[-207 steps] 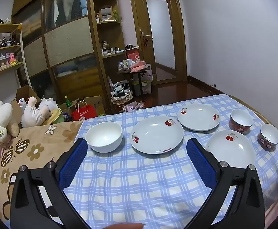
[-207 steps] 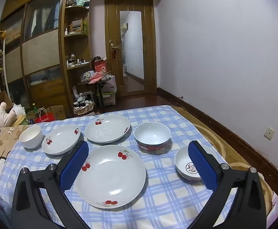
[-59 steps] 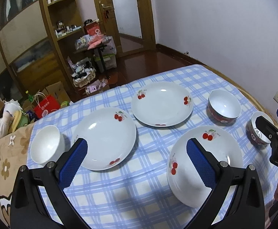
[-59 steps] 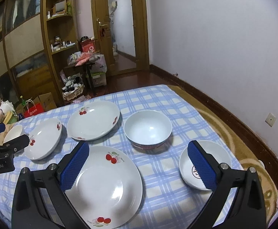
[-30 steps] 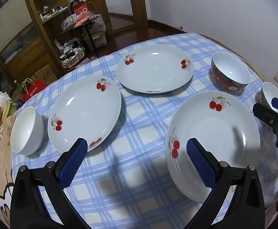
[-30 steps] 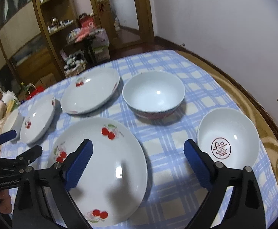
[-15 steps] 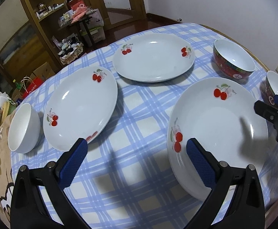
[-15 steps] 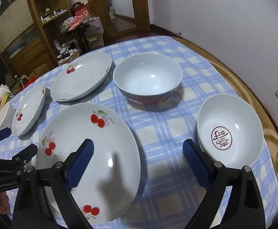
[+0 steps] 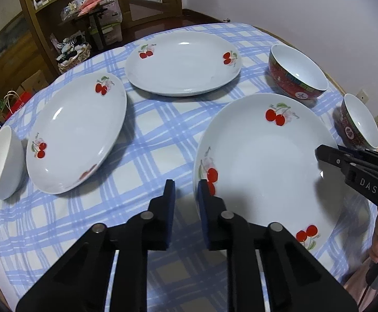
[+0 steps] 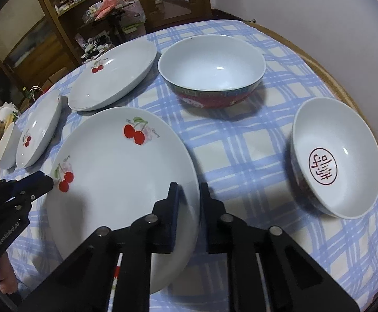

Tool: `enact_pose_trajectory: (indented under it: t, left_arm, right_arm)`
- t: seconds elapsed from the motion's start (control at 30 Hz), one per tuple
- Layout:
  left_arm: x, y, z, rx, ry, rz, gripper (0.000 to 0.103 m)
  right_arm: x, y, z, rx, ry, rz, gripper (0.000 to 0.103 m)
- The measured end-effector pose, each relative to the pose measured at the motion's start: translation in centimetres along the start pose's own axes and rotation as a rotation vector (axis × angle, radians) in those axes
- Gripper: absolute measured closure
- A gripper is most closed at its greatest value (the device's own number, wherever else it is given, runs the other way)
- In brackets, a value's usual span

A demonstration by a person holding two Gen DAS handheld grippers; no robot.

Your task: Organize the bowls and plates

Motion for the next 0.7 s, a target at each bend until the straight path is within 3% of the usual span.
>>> enact_pose_trajectory:
  t: [0.13, 0.23, 0.7]
  left_arm:
    - [-0.16, 0.15, 0.68, 0.002, -0.021, -0.006, 0.094]
    - [-0.18, 0.47, 0.68, 0.004, -0.014, 0.006, 0.098]
    - [-0.41, -0.02, 1.03, -0.029, -0.021, -0.057, 0.094]
  right_arm:
    - [0.22, -0.25, -0.73, 0.042, 0.033, 0.007, 0.090]
    - [0.19, -0.50, -0.55, 0.026, 0.028, -0.007, 0.091]
    - [0.23, -0.24, -0.47, 0.042, 0.024, 0.006, 0.091]
Point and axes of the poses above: each gripper's, at about its wrist camera, not at the fingertips, and z roughly the way its jaws point, y to its right, x to its top, the point moved 4 cm from there along z, roughly the way its jaws point, and after that the axes turned 8 degrees about x, right-handed, at the moved point
